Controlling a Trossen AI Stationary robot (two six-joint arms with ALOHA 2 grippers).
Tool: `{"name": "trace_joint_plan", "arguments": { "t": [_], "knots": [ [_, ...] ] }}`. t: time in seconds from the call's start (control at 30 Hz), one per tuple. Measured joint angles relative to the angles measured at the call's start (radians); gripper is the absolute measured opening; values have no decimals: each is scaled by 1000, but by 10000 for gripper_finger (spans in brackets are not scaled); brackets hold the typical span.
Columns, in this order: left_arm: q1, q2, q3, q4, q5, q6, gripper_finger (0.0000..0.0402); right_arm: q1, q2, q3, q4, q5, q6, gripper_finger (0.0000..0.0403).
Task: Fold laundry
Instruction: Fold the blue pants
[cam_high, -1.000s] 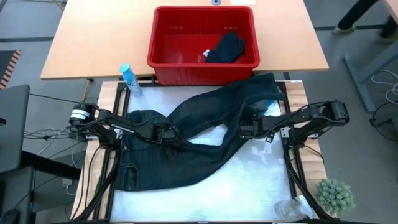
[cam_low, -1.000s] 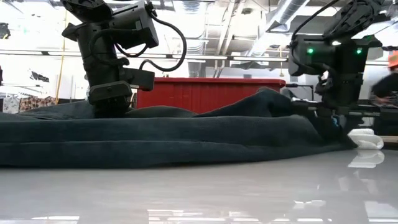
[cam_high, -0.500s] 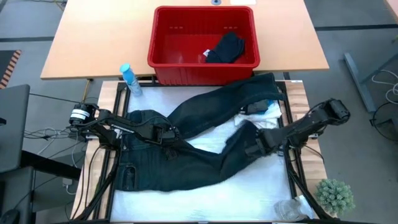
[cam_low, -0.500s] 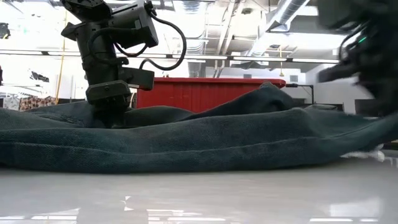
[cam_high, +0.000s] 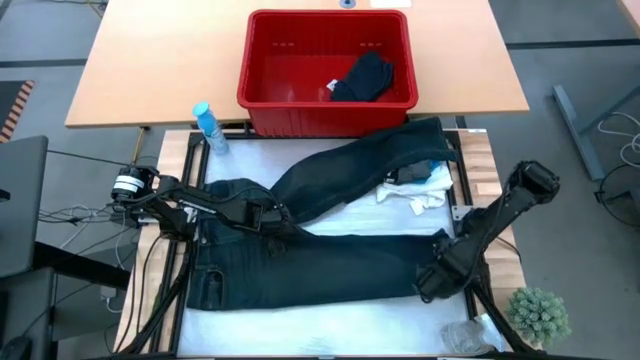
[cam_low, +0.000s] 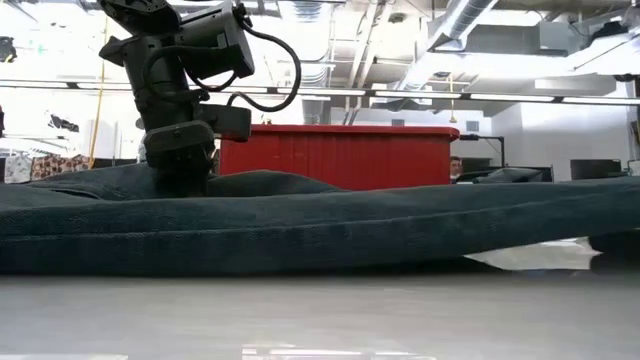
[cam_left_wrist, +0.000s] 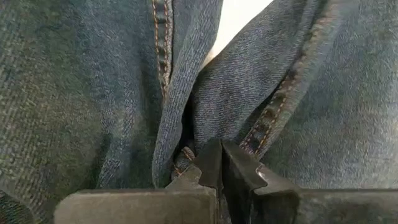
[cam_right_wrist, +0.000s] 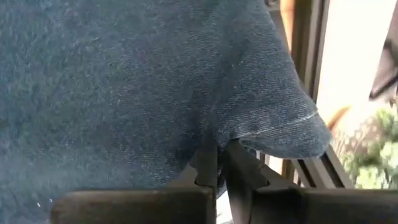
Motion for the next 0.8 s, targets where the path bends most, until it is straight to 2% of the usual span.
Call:
{"name": "trace_joint_plan", "arguments": {
  "t": [0.13,0.27,0.57,0.7,0.8],
  "knots": [
    [0,0,0,-9,9,1,0,36,-2,0,31,34,-78,53],
    [0,0,0,-4,45,2,0,63,-6,43,26,125,-111,66],
    [1,0,14,-3,47,-49,0,118,-7,270,-336,271,-127,100],
    [1,0,45,-16,47,-53,0,134,-7,303,-316,311,-164,119],
    [0,-3,63,-17,35,-53,0,138,-7,305,-234,362,-217,139]
  ]
}}
